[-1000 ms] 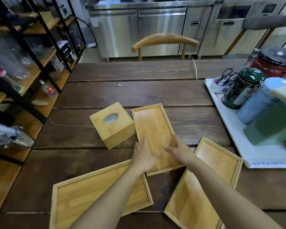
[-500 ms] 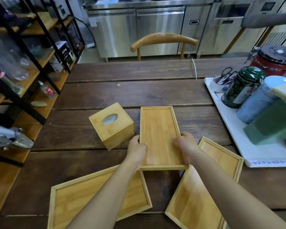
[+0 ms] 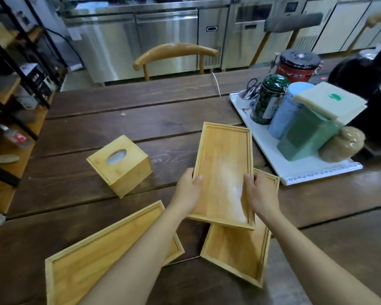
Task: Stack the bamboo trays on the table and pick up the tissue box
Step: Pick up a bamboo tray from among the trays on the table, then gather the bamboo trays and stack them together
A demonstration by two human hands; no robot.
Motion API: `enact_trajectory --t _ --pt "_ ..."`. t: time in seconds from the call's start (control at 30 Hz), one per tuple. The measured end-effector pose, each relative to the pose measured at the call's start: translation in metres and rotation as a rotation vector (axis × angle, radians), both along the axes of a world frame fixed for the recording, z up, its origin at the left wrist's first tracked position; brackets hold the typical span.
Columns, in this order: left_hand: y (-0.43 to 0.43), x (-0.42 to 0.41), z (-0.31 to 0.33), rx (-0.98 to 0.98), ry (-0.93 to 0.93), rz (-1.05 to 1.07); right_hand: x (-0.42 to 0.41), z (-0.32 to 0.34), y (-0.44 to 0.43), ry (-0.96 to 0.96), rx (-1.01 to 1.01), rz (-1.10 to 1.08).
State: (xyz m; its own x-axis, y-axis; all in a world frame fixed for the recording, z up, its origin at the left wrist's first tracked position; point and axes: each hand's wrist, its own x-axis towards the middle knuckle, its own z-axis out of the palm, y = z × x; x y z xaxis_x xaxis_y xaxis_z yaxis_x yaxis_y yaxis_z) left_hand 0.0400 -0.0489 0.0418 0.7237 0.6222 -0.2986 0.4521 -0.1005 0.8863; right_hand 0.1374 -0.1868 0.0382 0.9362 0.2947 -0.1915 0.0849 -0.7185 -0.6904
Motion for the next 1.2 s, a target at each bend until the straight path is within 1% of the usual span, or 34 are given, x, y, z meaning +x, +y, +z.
enact_trajectory --t 0.1,0.2,0.43,0.7,0.9,1.03,1.1,1.17,1.2 --pt "-0.019 0.003 -0.003 0.045 -0.005 -0.135 -0.011 -0.001 -0.028 -0.049 -0.123 -0.060" --pt "-0.039 0.002 -0.011 0.096 0.024 -0.240 -0.022 -0.003 -0.049 -0.085 -0.192 -0.113" --pt "-0.062 -0.011 -0.028 0.088 0.091 -0.350 -0.053 -0.019 -0.080 -0.069 -0.296 -0.138" --pt "-0.067 -0.024 -0.046 0.042 0.112 -0.349 -0.069 -0.038 -0.083 -0.088 -0.370 -0.137" --pt "-0.066 -0.025 -0.052 0.018 0.122 -0.321 -0.069 -0.047 -0.083 -0.090 -0.385 -0.106" --pt "-0.067 -0.025 -0.049 0.042 0.122 -0.309 -0.067 -0.050 -0.085 -0.097 -0.462 -0.059" --pt "-0.064 -0.025 -0.046 0.077 0.131 -0.314 -0.063 -0.046 -0.085 -0.089 -0.509 -0.069" --pt "-0.057 -0.026 -0.042 0.105 0.160 -0.351 -0.054 -0.039 -0.084 -0.114 -0.497 -0.107" --pt "-0.052 -0.027 -0.041 0.105 0.174 -0.374 -0.050 -0.035 -0.082 -0.165 -0.482 -0.107"
